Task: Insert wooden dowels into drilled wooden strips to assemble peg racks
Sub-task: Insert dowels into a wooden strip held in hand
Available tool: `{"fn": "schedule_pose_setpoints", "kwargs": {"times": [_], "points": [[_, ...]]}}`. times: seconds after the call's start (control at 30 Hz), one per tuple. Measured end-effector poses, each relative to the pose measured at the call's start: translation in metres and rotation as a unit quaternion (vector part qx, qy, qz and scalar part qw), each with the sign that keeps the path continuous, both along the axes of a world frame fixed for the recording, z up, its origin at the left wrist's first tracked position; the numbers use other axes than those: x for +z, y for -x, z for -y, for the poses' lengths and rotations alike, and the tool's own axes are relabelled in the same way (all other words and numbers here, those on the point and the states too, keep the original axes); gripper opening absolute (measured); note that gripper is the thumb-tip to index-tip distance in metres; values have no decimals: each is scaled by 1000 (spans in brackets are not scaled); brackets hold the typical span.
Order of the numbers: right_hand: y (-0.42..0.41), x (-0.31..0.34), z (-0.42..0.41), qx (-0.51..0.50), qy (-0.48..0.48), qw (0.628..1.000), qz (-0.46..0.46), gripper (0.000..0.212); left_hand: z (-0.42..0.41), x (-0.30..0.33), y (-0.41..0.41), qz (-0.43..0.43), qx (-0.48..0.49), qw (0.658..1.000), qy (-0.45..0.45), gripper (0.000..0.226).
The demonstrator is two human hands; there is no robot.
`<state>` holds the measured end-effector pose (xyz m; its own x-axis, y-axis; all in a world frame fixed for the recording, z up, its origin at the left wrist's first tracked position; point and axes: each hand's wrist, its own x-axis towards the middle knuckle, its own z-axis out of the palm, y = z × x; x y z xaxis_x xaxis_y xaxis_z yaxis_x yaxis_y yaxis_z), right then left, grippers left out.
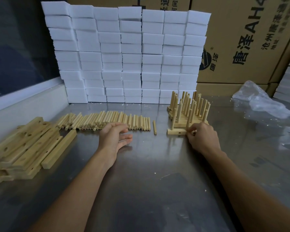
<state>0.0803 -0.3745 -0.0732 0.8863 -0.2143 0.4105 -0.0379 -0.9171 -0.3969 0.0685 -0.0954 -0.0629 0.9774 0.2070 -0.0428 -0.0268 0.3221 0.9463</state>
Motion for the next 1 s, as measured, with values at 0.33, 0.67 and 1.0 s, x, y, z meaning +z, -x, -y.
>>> {"fn": "schedule_pose_setpoints", "kwargs": {"times": [0.33, 0.67, 1.0], "points": [[0, -1, -5, -54, 1, 998, -25, 26, -1, 0, -1, -10, 11, 1000, 6, 8], [-6, -5, -3, -31, 27, 993, -115, 49, -10, -2, -5, -4, 63, 994, -87, 11], [1, 0, -26, 29, -31, 999, 14, 24, -50, -3, 2, -130, 284, 700, -642, 35]]}}
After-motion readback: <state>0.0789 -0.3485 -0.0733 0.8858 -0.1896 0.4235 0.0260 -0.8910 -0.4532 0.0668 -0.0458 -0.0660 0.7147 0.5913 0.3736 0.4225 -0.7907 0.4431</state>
